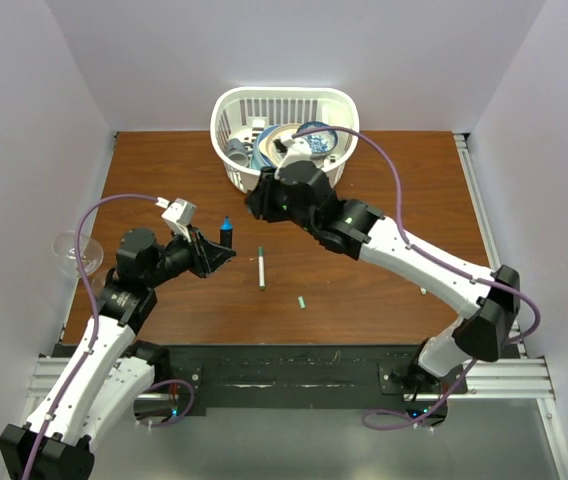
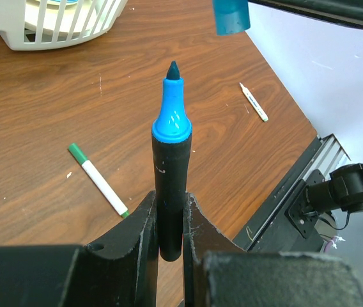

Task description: Insert the pens into the pen caps

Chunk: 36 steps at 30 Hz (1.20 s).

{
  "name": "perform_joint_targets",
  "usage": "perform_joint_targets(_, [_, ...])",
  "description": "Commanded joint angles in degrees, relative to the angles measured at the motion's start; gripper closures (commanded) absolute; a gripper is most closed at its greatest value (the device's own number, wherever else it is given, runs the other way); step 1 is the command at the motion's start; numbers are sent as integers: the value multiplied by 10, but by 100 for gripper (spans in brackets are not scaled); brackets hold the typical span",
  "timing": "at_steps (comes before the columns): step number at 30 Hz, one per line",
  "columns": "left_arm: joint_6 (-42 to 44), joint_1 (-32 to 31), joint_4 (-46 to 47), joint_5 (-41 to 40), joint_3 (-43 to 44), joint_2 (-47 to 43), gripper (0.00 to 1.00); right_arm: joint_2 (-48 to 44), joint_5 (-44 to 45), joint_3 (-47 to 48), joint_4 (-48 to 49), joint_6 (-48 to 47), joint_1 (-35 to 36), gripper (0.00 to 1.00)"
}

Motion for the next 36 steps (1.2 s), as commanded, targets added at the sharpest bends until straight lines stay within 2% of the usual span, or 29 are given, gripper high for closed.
perform_joint_targets(1, [-1, -4, 11, 0, 5, -2, 100, 32, 56, 59, 38, 22, 42, 100])
perform_joint_targets(9, [0, -4, 9, -2, 6, -9, 100, 70, 91, 96, 45, 12, 86, 100])
perform_joint_targets(16, [0, -4, 7, -3, 8, -15, 100, 65, 129, 77, 50, -5, 109, 100])
perform_joint_targets(19, [-1, -4, 10, 0, 7, -16, 100, 70, 132, 77, 48, -9, 110, 100])
perform_joint_targets(30, [-1, -4, 10, 4, 6, -17, 100, 99, 163, 166, 17, -62, 109, 100])
perform_joint_targets(36, [-1, -4, 9, 0, 6, -22, 100, 96, 162, 134, 31, -52, 109, 100])
